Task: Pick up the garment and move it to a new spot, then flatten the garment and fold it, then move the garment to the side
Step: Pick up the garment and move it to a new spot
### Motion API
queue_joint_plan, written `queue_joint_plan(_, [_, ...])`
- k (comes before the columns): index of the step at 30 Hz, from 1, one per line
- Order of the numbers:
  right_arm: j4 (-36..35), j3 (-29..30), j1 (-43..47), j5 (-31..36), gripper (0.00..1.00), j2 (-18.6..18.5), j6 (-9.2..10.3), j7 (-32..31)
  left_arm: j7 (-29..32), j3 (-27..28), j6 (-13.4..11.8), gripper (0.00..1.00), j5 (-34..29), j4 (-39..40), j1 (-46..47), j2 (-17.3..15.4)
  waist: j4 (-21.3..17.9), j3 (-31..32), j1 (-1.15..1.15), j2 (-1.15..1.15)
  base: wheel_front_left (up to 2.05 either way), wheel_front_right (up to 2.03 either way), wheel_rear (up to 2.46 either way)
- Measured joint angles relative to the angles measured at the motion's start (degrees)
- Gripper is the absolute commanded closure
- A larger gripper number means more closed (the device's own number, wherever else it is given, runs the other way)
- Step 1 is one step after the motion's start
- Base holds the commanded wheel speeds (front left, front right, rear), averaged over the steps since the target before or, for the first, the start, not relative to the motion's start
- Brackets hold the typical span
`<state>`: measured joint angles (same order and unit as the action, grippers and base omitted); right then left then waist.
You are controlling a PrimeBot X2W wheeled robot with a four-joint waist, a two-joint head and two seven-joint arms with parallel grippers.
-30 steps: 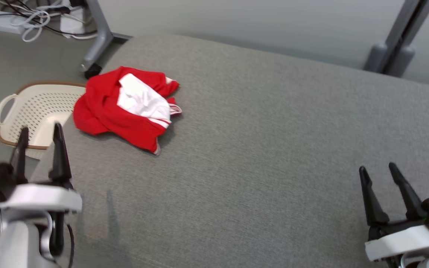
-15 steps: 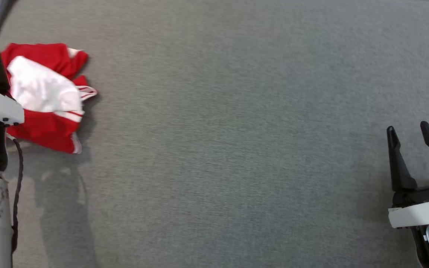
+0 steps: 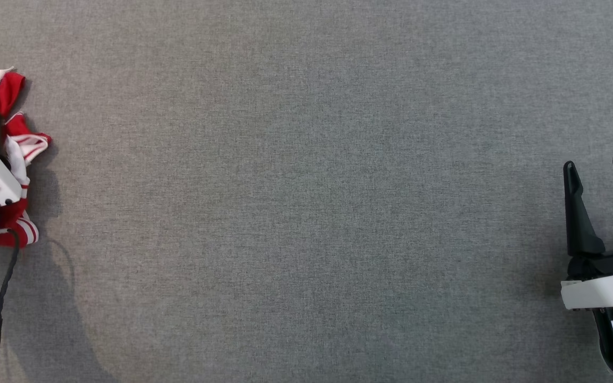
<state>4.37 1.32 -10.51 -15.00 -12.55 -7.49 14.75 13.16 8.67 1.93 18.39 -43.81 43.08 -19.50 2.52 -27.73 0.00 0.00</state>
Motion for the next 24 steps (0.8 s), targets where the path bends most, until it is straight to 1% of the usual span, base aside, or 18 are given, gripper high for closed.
queue_joint_plan(7, [0.4, -0.2, -0.1, 0.0, 0.0, 0.1, 0.0, 0.1, 10.0, -0.6, -1.1, 0.0, 1.0, -4.1, 1.4, -0.3, -0.3, 0.9, 0.0, 0.0, 0.0, 0.0, 0.0])
queue_joint_plan(8, [0.4, -0.3, -0.1, 0.0, 0.0, 0.3, 0.0, 0.1, 11.3, -0.6, -1.3, 0.09, 1.4, -4.5, 1.7, -0.3, -0.3, 1.1, 0.0, 0.0, 0.0, 0.0, 0.0])
queue_joint_plan(9, [0.4, -0.3, -0.1, 0.0, 0.0, 0.3, 0.0, 0.2, 12.2, -0.6, -1.3, 0.19, 1.8, -4.6, 1.8, -0.2, -0.3, 1.2, 0.0, 0.0, 0.0, 0.0, 0.0])
queue_joint_plan(10, [0.4, -0.4, -0.1, 0.0, 0.0, 0.4, 0.0, 0.2, 12.2, -0.6, -1.4, 0.75, 1.9, -4.4, 1.7, -0.1, -0.3, 1.3, 0.0, 0.0, 0.0, 0.0, 0.0])
queue_joint_plan(11, [0.4, -0.5, -0.1, 0.0, 0.0, 0.4, 0.0, 0.2, 12.0, -0.7, -1.6, 1.0, 1.9, -4.3, 1.7, -0.1, -0.3, 1.4, 0.0, 0.0, 0.0, 0.0, 0.0])
queue_joint_plan(12, [0.5, -0.6, -0.1, 0.0, 0.0, 0.5, 0.0, 0.2, 11.9, -0.9, -1.7, 1.0, 1.7, -4.2, 1.6, -0.1, -0.3, 1.5, 0.0, 0.0, 0.0, 0.0, 0.0])
queue_joint_plan(13, [0.5, -0.6, -0.1, 0.0, 0.0, 0.5, 0.0, 0.2, 10.5, -1.0, -1.8, 1.0, 1.6, -3.6, 1.3, -0.1, -0.3, 1.6, 0.0, 0.0, 0.0, 0.0, 0.0])
queue_joint_plan(14, [0.6, -0.7, -0.1, 0.0, 0.0, 0.5, 0.0, 0.2, 8.6, -1.0, -2.1, 1.0, 1.4, -3.0, 0.9, 0.0, -0.3, 1.8, 0.0, 0.0, 0.0, 0.0, 0.0])
queue_joint_plan(17, [1.0, -0.7, -0.1, 0.0, 0.0, 1.0, 0.0, 0.2, 3.5, -1.2, -2.2, 1.0, 0.8, -1.1, 0.6, -0.1, -0.3, 2.7, 0.0, 0.0, 0.0, 0.0, 0.0])
queue_joint_plan(18, [1.2, -0.7, -0.1, 0.0, 0.0, 1.1, 0.0, 0.2, 1.4, -1.5, -1.6, 1.0, 0.5, -0.2, 0.6, -0.3, -0.2, 3.1, 0.0, 0.0, 0.0, 0.0, 0.0])
queue_joint_plan(19, [1.3, -0.6, -0.1, 0.0, 0.0, 1.1, 0.0, 0.2, -2.5, -1.3, -1.1, 1.0, 0.5, 1.3, 0.7, -0.2, -0.2, 3.5, 0.0, 0.0, 0.0, 0.0, 0.0])
queue_joint_plan(20, [1.5, -0.6, -0.1, 0.0, 0.0, 1.3, 0.0, 0.2, -4.6, -1.3, -0.9, 1.0, 0.5, 2.2, 1.2, -0.2, -0.2, 4.0, 0.0, 0.0, 0.0, 0.0, 0.0])
queue_joint_plan(22, [1.8, -0.5, -0.1, -0.1, 0.0, 1.6, 0.0, 0.2, -8.4, -1.7, 0.1, 1.0, 0.1, 3.8, 1.6, -0.3, -0.2, 5.1, 0.0, 0.0, 0.0, 0.0, 0.0])
queue_joint_plan(24, [2.3, -0.4, -0.1, -0.2, 0.0, 2.0, 0.0, 0.2, -10.8, -2.1, 0.6, 1.0, -0.1, 5.3, 2.0, -0.1, -0.1, 6.2, 0.0, 0.0, 0.0, 0.0, 0.0])
